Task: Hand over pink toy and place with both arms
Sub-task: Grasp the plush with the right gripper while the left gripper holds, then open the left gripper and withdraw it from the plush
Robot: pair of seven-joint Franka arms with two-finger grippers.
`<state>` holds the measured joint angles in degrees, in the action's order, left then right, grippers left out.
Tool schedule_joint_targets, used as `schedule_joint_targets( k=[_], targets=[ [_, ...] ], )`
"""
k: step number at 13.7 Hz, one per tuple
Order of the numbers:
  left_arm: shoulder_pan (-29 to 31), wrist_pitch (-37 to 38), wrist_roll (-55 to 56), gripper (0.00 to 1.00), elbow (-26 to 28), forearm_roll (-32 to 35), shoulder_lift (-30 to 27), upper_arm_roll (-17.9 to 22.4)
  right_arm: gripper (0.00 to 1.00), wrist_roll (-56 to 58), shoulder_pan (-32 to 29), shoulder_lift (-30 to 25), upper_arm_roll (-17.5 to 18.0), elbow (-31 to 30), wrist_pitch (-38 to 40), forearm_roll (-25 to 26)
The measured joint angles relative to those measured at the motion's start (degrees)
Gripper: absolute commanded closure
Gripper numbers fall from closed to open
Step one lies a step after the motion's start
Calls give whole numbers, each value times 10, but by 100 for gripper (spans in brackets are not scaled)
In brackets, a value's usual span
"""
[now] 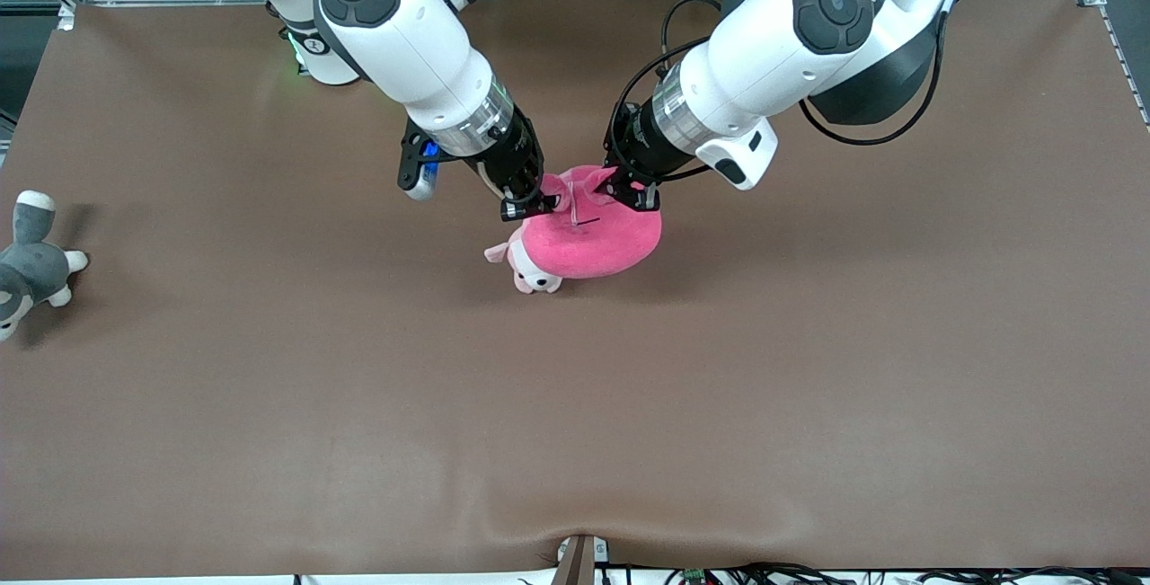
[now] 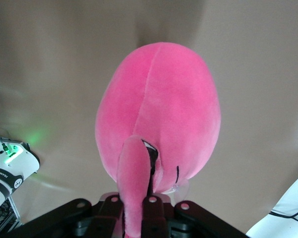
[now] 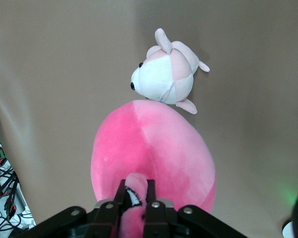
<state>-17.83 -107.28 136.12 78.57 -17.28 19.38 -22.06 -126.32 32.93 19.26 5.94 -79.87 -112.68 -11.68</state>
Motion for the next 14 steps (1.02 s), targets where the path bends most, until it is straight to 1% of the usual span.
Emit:
schedule_joint_targets(
  k=[2,3,4,5,6,8,10,12,14],
  targets=[
    [0,0,0,99,-1,0,0,1,100,-2,0,0,0,4,-1,2],
    [1,-1,-1,88,-2,0,0,1,100,-2,0,0,-2,7,-1,3],
    [2,-2,-9,57,-3,0,0,1,100,-3,-1,0,-3,11,-1,3],
    [3,-3,-22,16,-4,0,0,2,100,-3,-3,0,-5,14,-1,3],
    [6,-5,-31,0,-5,0,0,2,100,-3,-6,0,-6,18,0,3],
    [15,-4,-39,0,-8,0,0,2,100,-4,-18,0,-7,28,13,3],
    [28,8,-76,0,-12,15,-4,2,100,-3,-37,0,-10,41,35,4],
    [45,56,-144,0,-17,58,-17,2,100,-2,-63,0,-12,52,51,5],
    [63,116,-242,0,-19,99,-35,3,100,24,-97,-1,-13,57,82,7]
  ],
)
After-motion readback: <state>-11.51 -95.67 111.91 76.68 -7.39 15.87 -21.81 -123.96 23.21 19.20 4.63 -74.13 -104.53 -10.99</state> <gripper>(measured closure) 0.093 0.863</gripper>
